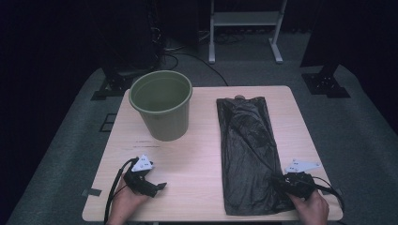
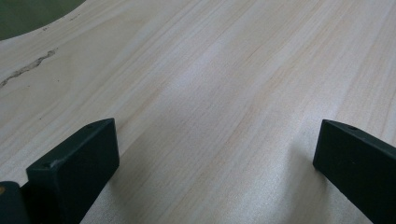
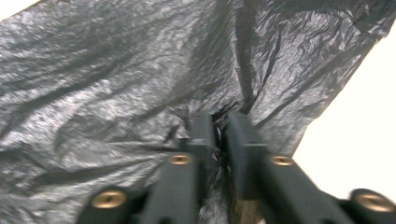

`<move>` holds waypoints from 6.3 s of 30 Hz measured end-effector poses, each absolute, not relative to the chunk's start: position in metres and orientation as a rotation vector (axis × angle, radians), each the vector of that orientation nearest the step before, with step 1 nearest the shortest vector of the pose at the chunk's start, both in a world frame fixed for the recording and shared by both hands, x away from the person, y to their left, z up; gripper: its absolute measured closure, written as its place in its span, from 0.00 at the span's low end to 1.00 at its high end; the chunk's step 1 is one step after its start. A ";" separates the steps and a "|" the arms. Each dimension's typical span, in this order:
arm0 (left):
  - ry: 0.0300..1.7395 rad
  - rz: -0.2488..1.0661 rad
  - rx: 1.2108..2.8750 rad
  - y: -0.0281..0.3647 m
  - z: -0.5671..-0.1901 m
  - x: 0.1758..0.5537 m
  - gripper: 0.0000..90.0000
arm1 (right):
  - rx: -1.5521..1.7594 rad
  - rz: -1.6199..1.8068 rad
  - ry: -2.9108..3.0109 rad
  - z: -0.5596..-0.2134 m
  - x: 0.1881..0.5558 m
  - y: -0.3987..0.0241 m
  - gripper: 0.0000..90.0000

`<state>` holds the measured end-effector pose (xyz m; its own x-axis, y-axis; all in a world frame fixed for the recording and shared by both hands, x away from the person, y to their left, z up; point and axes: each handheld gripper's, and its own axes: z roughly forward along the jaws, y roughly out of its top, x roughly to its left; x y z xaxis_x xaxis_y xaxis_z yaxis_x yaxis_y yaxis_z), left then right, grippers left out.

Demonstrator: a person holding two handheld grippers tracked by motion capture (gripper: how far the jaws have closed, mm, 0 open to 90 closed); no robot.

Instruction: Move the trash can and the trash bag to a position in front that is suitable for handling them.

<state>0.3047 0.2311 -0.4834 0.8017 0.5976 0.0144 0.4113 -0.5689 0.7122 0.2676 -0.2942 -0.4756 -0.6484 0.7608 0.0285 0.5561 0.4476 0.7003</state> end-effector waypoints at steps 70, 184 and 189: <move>0.815 0.314 2.205 0.238 -0.466 0.306 0.00 | 1.163 1.017 2.325 -0.487 0.319 -0.291 0.12; 1.012 0.417 2.063 0.285 -0.308 0.472 0.00 | 1.138 1.028 2.343 -0.487 0.319 -0.291 0.12; 0.996 0.391 2.058 0.285 -0.309 0.471 0.00 | 1.139 1.027 2.343 -0.487 0.319 -0.291 0.12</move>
<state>0.4711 0.2847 -0.3091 0.6423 0.7638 -0.0631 0.5167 -0.3708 0.7717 0.3186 -0.2912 -0.4869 -0.6210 0.7838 0.0100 0.5382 0.4171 0.7323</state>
